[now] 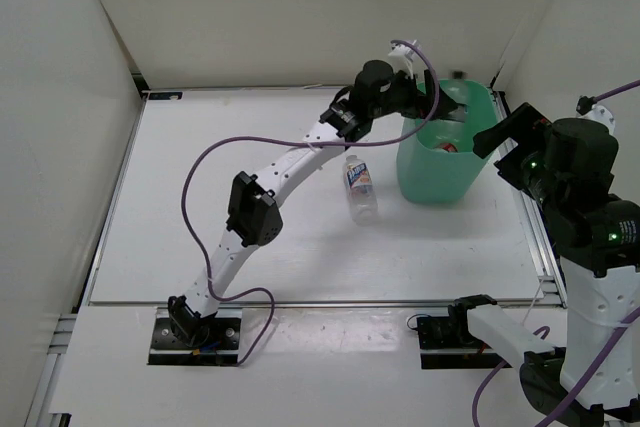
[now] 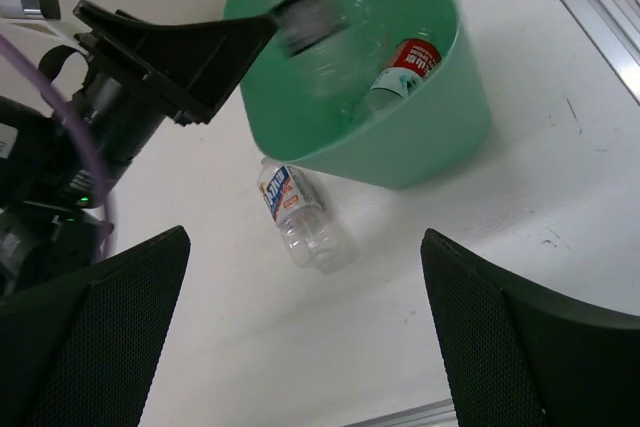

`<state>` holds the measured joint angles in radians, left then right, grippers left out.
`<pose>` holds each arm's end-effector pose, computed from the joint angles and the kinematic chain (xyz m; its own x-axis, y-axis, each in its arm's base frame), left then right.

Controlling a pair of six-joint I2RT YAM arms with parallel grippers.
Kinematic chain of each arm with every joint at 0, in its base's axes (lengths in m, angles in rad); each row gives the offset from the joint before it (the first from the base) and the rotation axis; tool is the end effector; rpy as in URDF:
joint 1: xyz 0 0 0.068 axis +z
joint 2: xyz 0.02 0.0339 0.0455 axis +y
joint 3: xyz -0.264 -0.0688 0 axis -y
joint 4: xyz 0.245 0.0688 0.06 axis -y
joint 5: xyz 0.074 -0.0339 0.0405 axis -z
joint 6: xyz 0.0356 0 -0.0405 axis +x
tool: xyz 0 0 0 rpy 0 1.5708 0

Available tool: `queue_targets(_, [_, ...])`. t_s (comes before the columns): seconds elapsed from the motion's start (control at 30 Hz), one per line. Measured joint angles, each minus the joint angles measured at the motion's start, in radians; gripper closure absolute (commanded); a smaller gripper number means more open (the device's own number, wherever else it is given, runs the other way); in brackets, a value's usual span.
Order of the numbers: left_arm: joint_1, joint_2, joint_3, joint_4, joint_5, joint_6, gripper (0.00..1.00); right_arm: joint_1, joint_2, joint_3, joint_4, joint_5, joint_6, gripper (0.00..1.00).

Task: Put the plastic bottles in the bin

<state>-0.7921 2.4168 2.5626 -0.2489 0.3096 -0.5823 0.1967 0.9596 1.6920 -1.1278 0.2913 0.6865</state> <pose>0.3847 -0.4053 0.3724 -0.5503 -0.1881 -0.8135 0.7043 0.4188 -0.5732 0.1102 0.0115 0.4965 -0.2461 0.5700 -0.7839 0.2957 0.8144 0.4994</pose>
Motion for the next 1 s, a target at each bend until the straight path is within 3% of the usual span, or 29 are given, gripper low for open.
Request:
queue_targets(0.07, [-0.018, 0.031, -0.024, 0.064, -0.005, 0.006, 0.00, 0.000, -0.003, 0.005, 0.000, 0.006, -0.014, 0.00])
queue_targets(0.23, [-0.037, -0.106, -0.147, 0.043, -0.043, 0.053, 0.00, 0.000, -0.005, 0.008, 0.000, 0.018, -0.035, 0.00])
queue_targets(0.5, [0.107, -0.601, -0.651, 0.072, -0.122, 0.053, 0.00, 0.000, -0.009, -0.007, 0.000, 0.012, -0.040, 0.00])
queue_targets(0.6, [0.186, -0.697, -0.845, 0.120, -0.078, -0.010, 0.00, 0.000, -0.013, -0.032, 0.000, -0.005, -0.040, 0.00])
queue_targets(0.67, [0.210, -0.669, -0.904, 0.121, -0.030, -0.042, 0.00, 0.000, -0.013, -0.053, 0.002, -0.014, -0.040, 0.00])
queue_targets(0.8, [0.213, -0.468, -0.952, 0.070, 0.050, -0.066, 0.00, 0.000, -0.016, -0.088, 0.001, -0.033, -0.044, 0.00])
queue_targets(1.0, [0.199, -0.244, -0.919, -0.122, 0.071, -0.056, 0.00, 0.000, -0.018, -0.114, 0.001, -0.052, -0.055, 0.00])
